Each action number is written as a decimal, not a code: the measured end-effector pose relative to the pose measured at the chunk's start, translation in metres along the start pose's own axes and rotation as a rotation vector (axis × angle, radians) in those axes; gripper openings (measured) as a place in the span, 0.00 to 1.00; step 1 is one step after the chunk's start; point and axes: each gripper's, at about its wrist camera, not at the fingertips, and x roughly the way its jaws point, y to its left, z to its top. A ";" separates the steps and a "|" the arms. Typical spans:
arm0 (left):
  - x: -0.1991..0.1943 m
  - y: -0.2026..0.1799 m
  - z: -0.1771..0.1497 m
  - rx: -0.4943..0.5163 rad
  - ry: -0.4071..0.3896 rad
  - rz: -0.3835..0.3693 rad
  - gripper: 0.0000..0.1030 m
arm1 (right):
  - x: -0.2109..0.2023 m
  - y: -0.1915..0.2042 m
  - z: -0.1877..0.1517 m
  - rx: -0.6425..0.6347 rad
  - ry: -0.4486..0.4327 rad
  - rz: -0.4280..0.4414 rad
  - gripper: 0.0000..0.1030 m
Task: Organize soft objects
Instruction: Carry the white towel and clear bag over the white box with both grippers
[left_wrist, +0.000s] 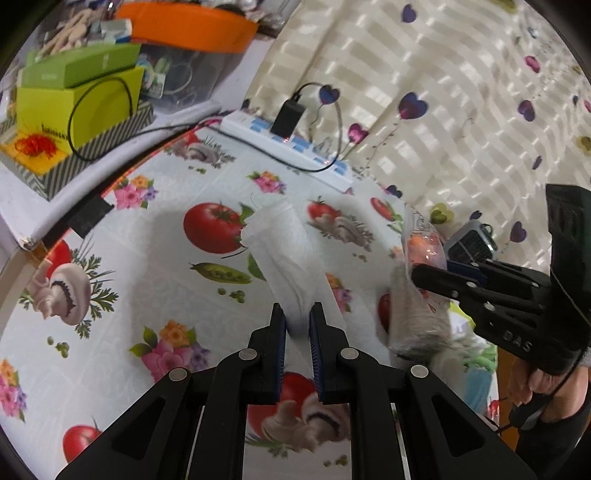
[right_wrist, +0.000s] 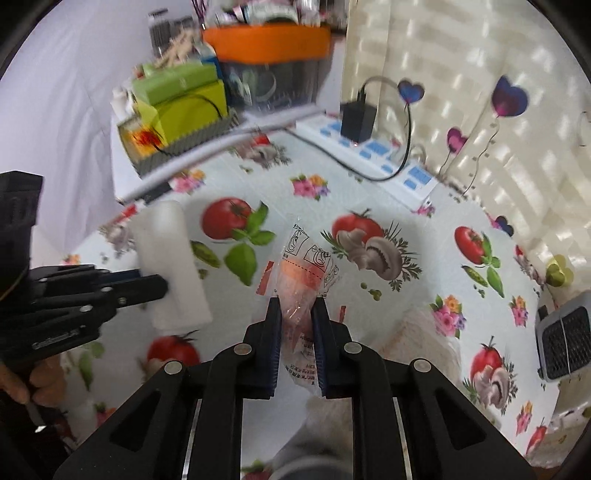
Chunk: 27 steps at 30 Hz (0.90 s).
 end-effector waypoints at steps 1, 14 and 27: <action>-0.006 -0.004 -0.001 0.008 -0.008 -0.005 0.12 | -0.008 0.002 -0.002 0.003 -0.019 0.004 0.16; -0.060 -0.069 -0.029 0.156 -0.057 -0.090 0.12 | -0.115 0.022 -0.066 0.110 -0.263 0.006 0.16; -0.077 -0.127 -0.060 0.298 -0.044 -0.179 0.12 | -0.167 0.008 -0.147 0.326 -0.403 -0.014 0.16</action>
